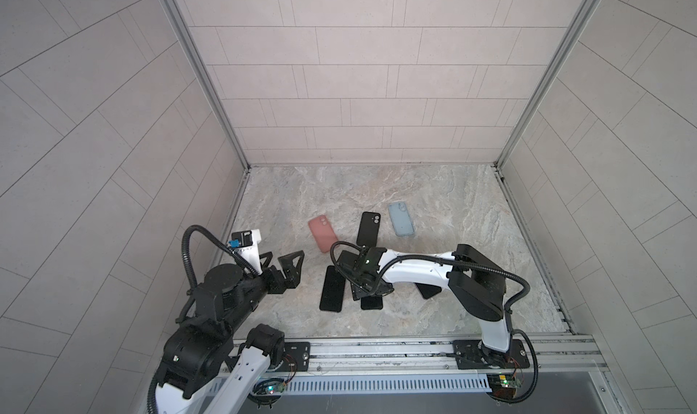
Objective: Put the phone into the phone case
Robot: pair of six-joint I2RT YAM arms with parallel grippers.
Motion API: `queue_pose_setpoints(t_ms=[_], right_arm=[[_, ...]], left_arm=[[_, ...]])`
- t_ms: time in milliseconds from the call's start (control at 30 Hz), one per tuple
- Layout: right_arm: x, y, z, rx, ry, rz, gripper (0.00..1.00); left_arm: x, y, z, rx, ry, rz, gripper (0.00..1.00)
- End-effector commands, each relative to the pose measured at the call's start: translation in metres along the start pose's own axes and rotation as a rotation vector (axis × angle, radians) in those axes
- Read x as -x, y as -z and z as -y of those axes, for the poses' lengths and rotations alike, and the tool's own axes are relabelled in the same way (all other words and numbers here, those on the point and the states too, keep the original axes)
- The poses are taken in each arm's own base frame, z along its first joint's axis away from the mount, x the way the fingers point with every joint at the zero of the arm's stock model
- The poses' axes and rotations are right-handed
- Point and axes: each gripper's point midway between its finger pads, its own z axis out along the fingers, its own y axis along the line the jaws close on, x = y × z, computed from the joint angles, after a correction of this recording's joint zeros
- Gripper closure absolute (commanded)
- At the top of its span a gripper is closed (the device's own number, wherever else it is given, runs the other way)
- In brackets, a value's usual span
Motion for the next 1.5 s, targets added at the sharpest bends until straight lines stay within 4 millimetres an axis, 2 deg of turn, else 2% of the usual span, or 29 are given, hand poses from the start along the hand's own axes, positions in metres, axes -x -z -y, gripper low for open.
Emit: queue_pose_setpoints(t_ms=[0, 133, 300, 433, 533, 633, 667, 800, 933, 1067, 1200, 1367, 1467], right_arm=[[0.002, -0.01, 0.028, -0.039, -0.06, -0.03, 0.37], [0.016, -0.008, 0.05, -0.047, -0.036, -0.037, 0.38], [0.039, -0.002, 0.087, -0.143, 0.05, -0.04, 0.35], [0.049, -0.005, 0.102, -0.133, 0.087, -0.075, 0.31], [0.056, -0.002, 0.104, -0.111, 0.142, -0.084, 0.16], [0.067, 0.016, 0.097, -0.087, 0.2, -0.041, 0.04], [0.071, 0.024, 0.095, -0.073, 0.208, -0.021, 0.01], [0.075, 0.051, 0.077, -0.031, 0.221, 0.043, 0.0], [0.057, 0.061, 0.031, 0.057, 0.209, 0.058, 0.0], [0.035, 0.056, -0.022, 0.195, 0.091, 0.017, 0.0], [0.024, 0.047, -0.061, 0.251, -0.029, -0.024, 0.0], [0.015, 0.037, -0.087, 0.201, -0.094, -0.056, 0.0], [0.012, 0.028, -0.089, 0.138, -0.135, -0.064, 0.0]], left_arm=[[-0.009, -0.002, -0.003, 0.008, -0.035, -0.03, 0.0], [-0.012, -0.002, -0.005, 0.008, -0.031, -0.028, 0.0], [-0.014, -0.006, -0.007, 0.022, -0.031, -0.049, 0.0], [-0.015, -0.007, -0.01, 0.036, -0.027, -0.052, 0.0], [-0.014, -0.008, -0.012, 0.048, -0.019, -0.051, 0.0], [-0.015, -0.011, -0.013, 0.056, -0.01, -0.062, 0.0], [-0.015, -0.012, -0.013, 0.055, -0.009, -0.064, 0.0], [-0.015, -0.011, -0.015, 0.063, -0.005, -0.057, 0.0], [-0.012, -0.008, -0.019, 0.084, 0.008, -0.032, 0.0], [-0.009, -0.005, -0.018, 0.079, 0.01, -0.012, 0.0], [-0.006, 0.003, -0.019, 0.075, 0.011, 0.026, 0.0], [-0.005, 0.009, -0.018, 0.065, 0.007, 0.05, 0.0], [-0.003, 0.013, -0.017, 0.059, 0.005, 0.068, 0.0]])
